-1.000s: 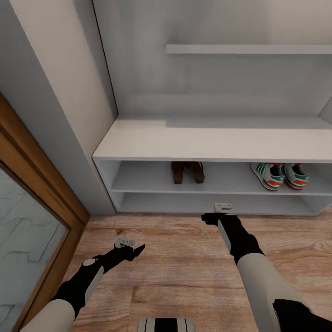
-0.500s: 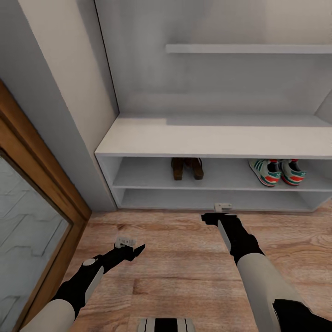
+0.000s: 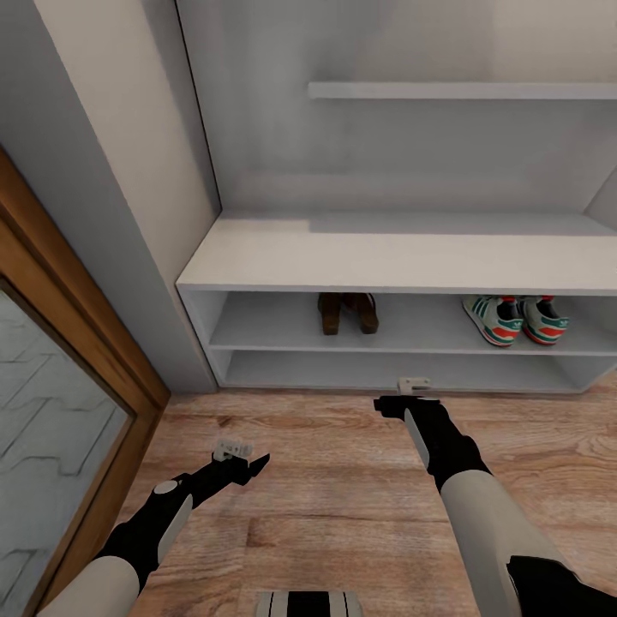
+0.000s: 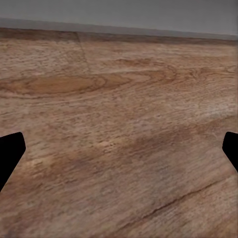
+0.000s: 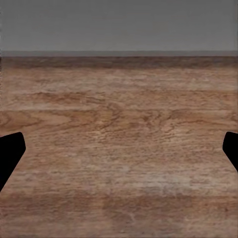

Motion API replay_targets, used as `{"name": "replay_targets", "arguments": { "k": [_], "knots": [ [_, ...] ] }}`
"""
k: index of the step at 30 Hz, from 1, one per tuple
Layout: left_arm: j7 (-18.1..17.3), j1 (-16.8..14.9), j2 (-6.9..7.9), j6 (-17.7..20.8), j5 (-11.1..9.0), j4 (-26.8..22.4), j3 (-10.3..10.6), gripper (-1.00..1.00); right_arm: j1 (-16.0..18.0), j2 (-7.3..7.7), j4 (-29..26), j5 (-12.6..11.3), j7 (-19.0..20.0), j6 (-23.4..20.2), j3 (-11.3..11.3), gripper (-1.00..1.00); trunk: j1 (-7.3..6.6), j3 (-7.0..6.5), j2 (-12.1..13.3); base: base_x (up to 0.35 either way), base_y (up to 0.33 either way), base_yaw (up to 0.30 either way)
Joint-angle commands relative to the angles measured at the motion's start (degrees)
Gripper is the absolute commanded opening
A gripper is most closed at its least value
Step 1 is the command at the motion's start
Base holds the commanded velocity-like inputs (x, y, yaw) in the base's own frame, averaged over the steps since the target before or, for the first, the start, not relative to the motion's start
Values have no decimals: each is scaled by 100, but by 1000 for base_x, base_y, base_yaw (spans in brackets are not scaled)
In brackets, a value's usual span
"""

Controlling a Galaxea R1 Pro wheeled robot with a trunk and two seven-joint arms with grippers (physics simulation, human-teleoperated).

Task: Pick up the two gym shoes and the two sandals from the corridor floor and place them onto the hallstand (shoe rack) in the corridor, making sure they are on the rack and not on the floor. Arrange them so the two gym shoes are next to each other and the two sandals are next to each other.

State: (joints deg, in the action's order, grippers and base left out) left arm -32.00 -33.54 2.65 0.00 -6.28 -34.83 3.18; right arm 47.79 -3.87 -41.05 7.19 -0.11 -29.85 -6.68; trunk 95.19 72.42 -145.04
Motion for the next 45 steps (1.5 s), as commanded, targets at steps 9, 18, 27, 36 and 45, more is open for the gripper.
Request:
{"name": "replay_targets", "arguments": {
  "k": [9, 18, 27, 36, 45],
  "knots": [
    [0, -3, 8, 0, -57, -6, 25, 100, 2, -9, -17, 50, 19, -23, -26, 100, -1, 4, -2, 0, 0, 0],
    [12, -3, 14, 0, -58, 1, 25, 100, -3, -2, -20, 46, 19, 179, -40, 100, -1, 4, -2, 0, 0, 0],
    [18, -2, 17, 0, -58, 2, 25, 100, -496, 4, 505, 32, 14, 2669, -50, 100, -1, 4, -2, 0, 0, 0],
    [18, -2, 21, 0, -58, 2, 25, 100, -794, 31, 2971, 32, 10, 4222, -53, 100, -1, 4, -2, 0, 0, 0],
    [18, -3, 25, 0, -59, 2, 25, 100, -879, 41, 3777, 29, 2, 5979, -53, 100, -1, 4, -2, 0, 0, 0]
  ]
}}
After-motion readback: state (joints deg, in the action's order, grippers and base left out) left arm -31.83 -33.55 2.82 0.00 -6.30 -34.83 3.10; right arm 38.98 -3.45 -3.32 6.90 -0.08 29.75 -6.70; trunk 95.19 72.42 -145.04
